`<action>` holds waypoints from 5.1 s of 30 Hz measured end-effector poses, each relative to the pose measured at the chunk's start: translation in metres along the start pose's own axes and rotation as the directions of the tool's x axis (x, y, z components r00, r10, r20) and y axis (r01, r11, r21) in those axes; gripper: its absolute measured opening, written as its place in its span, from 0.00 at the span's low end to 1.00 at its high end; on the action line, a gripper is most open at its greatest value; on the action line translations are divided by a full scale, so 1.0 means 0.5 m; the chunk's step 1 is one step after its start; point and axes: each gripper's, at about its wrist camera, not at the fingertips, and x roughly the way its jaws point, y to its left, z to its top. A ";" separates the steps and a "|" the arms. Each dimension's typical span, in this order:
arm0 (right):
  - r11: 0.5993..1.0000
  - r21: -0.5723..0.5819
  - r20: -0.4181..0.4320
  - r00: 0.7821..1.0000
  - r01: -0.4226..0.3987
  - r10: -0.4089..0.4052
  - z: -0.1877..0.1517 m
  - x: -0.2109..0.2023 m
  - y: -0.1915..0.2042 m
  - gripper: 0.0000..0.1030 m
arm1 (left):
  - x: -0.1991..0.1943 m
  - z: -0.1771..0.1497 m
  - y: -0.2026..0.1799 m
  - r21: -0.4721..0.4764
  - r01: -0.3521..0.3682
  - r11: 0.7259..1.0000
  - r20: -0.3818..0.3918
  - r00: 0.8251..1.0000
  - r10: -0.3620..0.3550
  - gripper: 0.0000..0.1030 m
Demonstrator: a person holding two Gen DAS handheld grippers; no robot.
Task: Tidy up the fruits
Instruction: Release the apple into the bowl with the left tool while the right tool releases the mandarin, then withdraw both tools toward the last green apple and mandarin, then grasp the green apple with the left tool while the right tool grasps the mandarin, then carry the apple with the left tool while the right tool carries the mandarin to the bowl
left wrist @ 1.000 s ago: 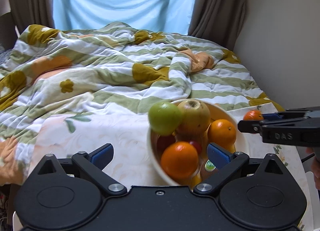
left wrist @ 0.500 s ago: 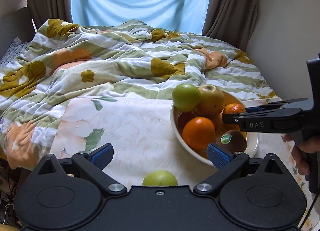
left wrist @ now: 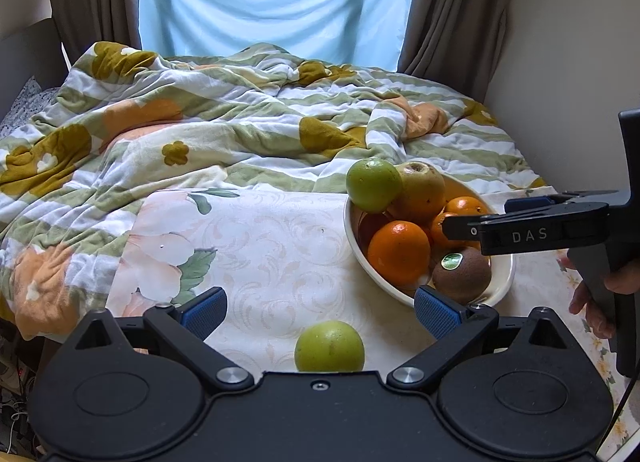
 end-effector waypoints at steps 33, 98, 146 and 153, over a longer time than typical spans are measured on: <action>0.992 0.039 0.086 0.988 0.122 -0.125 -0.158 -0.357 -0.003 1.00 | -0.200 -0.100 -0.114 0.060 -0.115 0.992 0.178 0.979 0.103 1.00; 0.962 0.139 -0.047 0.972 0.236 -0.232 -0.321 -0.124 -0.041 0.49 | 0.025 -0.176 -0.043 0.086 -0.038 0.996 0.043 0.998 0.034 0.56; 0.995 0.070 0.007 0.997 0.074 -0.075 -0.025 -0.147 -0.215 0.49 | 0.110 0.073 -0.290 0.042 0.037 0.998 0.038 0.999 -0.039 0.56; 0.994 0.079 -0.018 0.997 0.070 -0.069 -0.021 -0.117 -0.274 0.49 | 0.180 0.069 -0.348 0.090 0.035 0.995 -0.006 0.999 -0.034 0.56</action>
